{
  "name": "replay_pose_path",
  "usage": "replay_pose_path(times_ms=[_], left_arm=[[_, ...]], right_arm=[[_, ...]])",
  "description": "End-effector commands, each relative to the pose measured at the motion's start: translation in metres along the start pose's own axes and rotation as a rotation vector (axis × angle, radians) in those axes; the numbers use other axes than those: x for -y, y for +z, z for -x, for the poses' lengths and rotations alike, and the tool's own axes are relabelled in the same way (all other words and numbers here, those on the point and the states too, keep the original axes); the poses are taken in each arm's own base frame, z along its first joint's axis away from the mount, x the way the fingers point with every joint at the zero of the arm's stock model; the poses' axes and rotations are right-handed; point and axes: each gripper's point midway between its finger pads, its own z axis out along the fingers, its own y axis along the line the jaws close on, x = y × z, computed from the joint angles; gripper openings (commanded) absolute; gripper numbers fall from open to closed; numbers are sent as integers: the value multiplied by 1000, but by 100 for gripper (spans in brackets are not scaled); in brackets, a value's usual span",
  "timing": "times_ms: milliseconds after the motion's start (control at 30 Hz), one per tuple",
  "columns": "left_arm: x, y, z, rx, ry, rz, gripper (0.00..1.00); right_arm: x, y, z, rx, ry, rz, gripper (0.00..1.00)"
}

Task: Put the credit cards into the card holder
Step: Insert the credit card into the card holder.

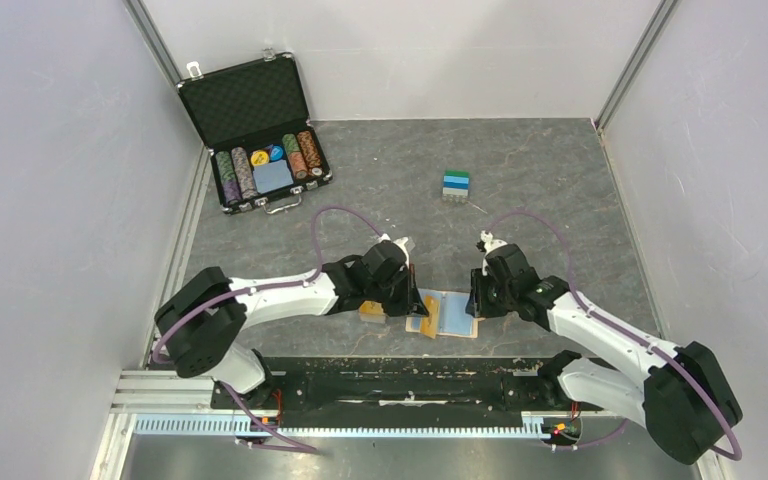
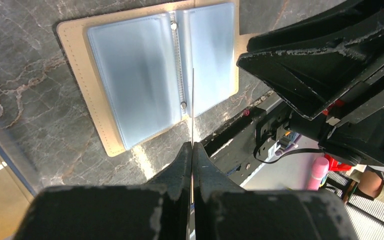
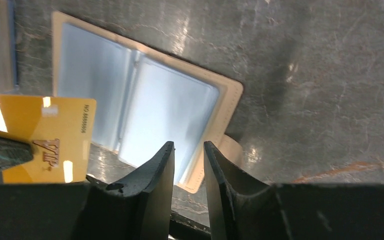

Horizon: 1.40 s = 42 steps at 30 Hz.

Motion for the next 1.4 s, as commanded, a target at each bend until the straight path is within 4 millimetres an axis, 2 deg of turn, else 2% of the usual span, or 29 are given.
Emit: replay_pose_path(times_ms=[0,300,567,833,1033,1367], left_arm=[[17,7,18,70,-18,-53,2],[22,23,26,82,9,-71,2],[12,30,30,90,9,-20,2],[11,35,34,92,4,-9,2],[12,42,31,68,-10,-18,2],[0,50,24,50,-47,8,2]], right_arm=[[19,0,-12,-12,-12,-66,30],[21,8,-23,-27,3,-38,27],[22,10,-25,-38,12,-21,26],[24,12,-27,-50,15,-21,17],[26,12,-28,-52,14,-24,14],[27,12,-29,-54,16,-19,12]])
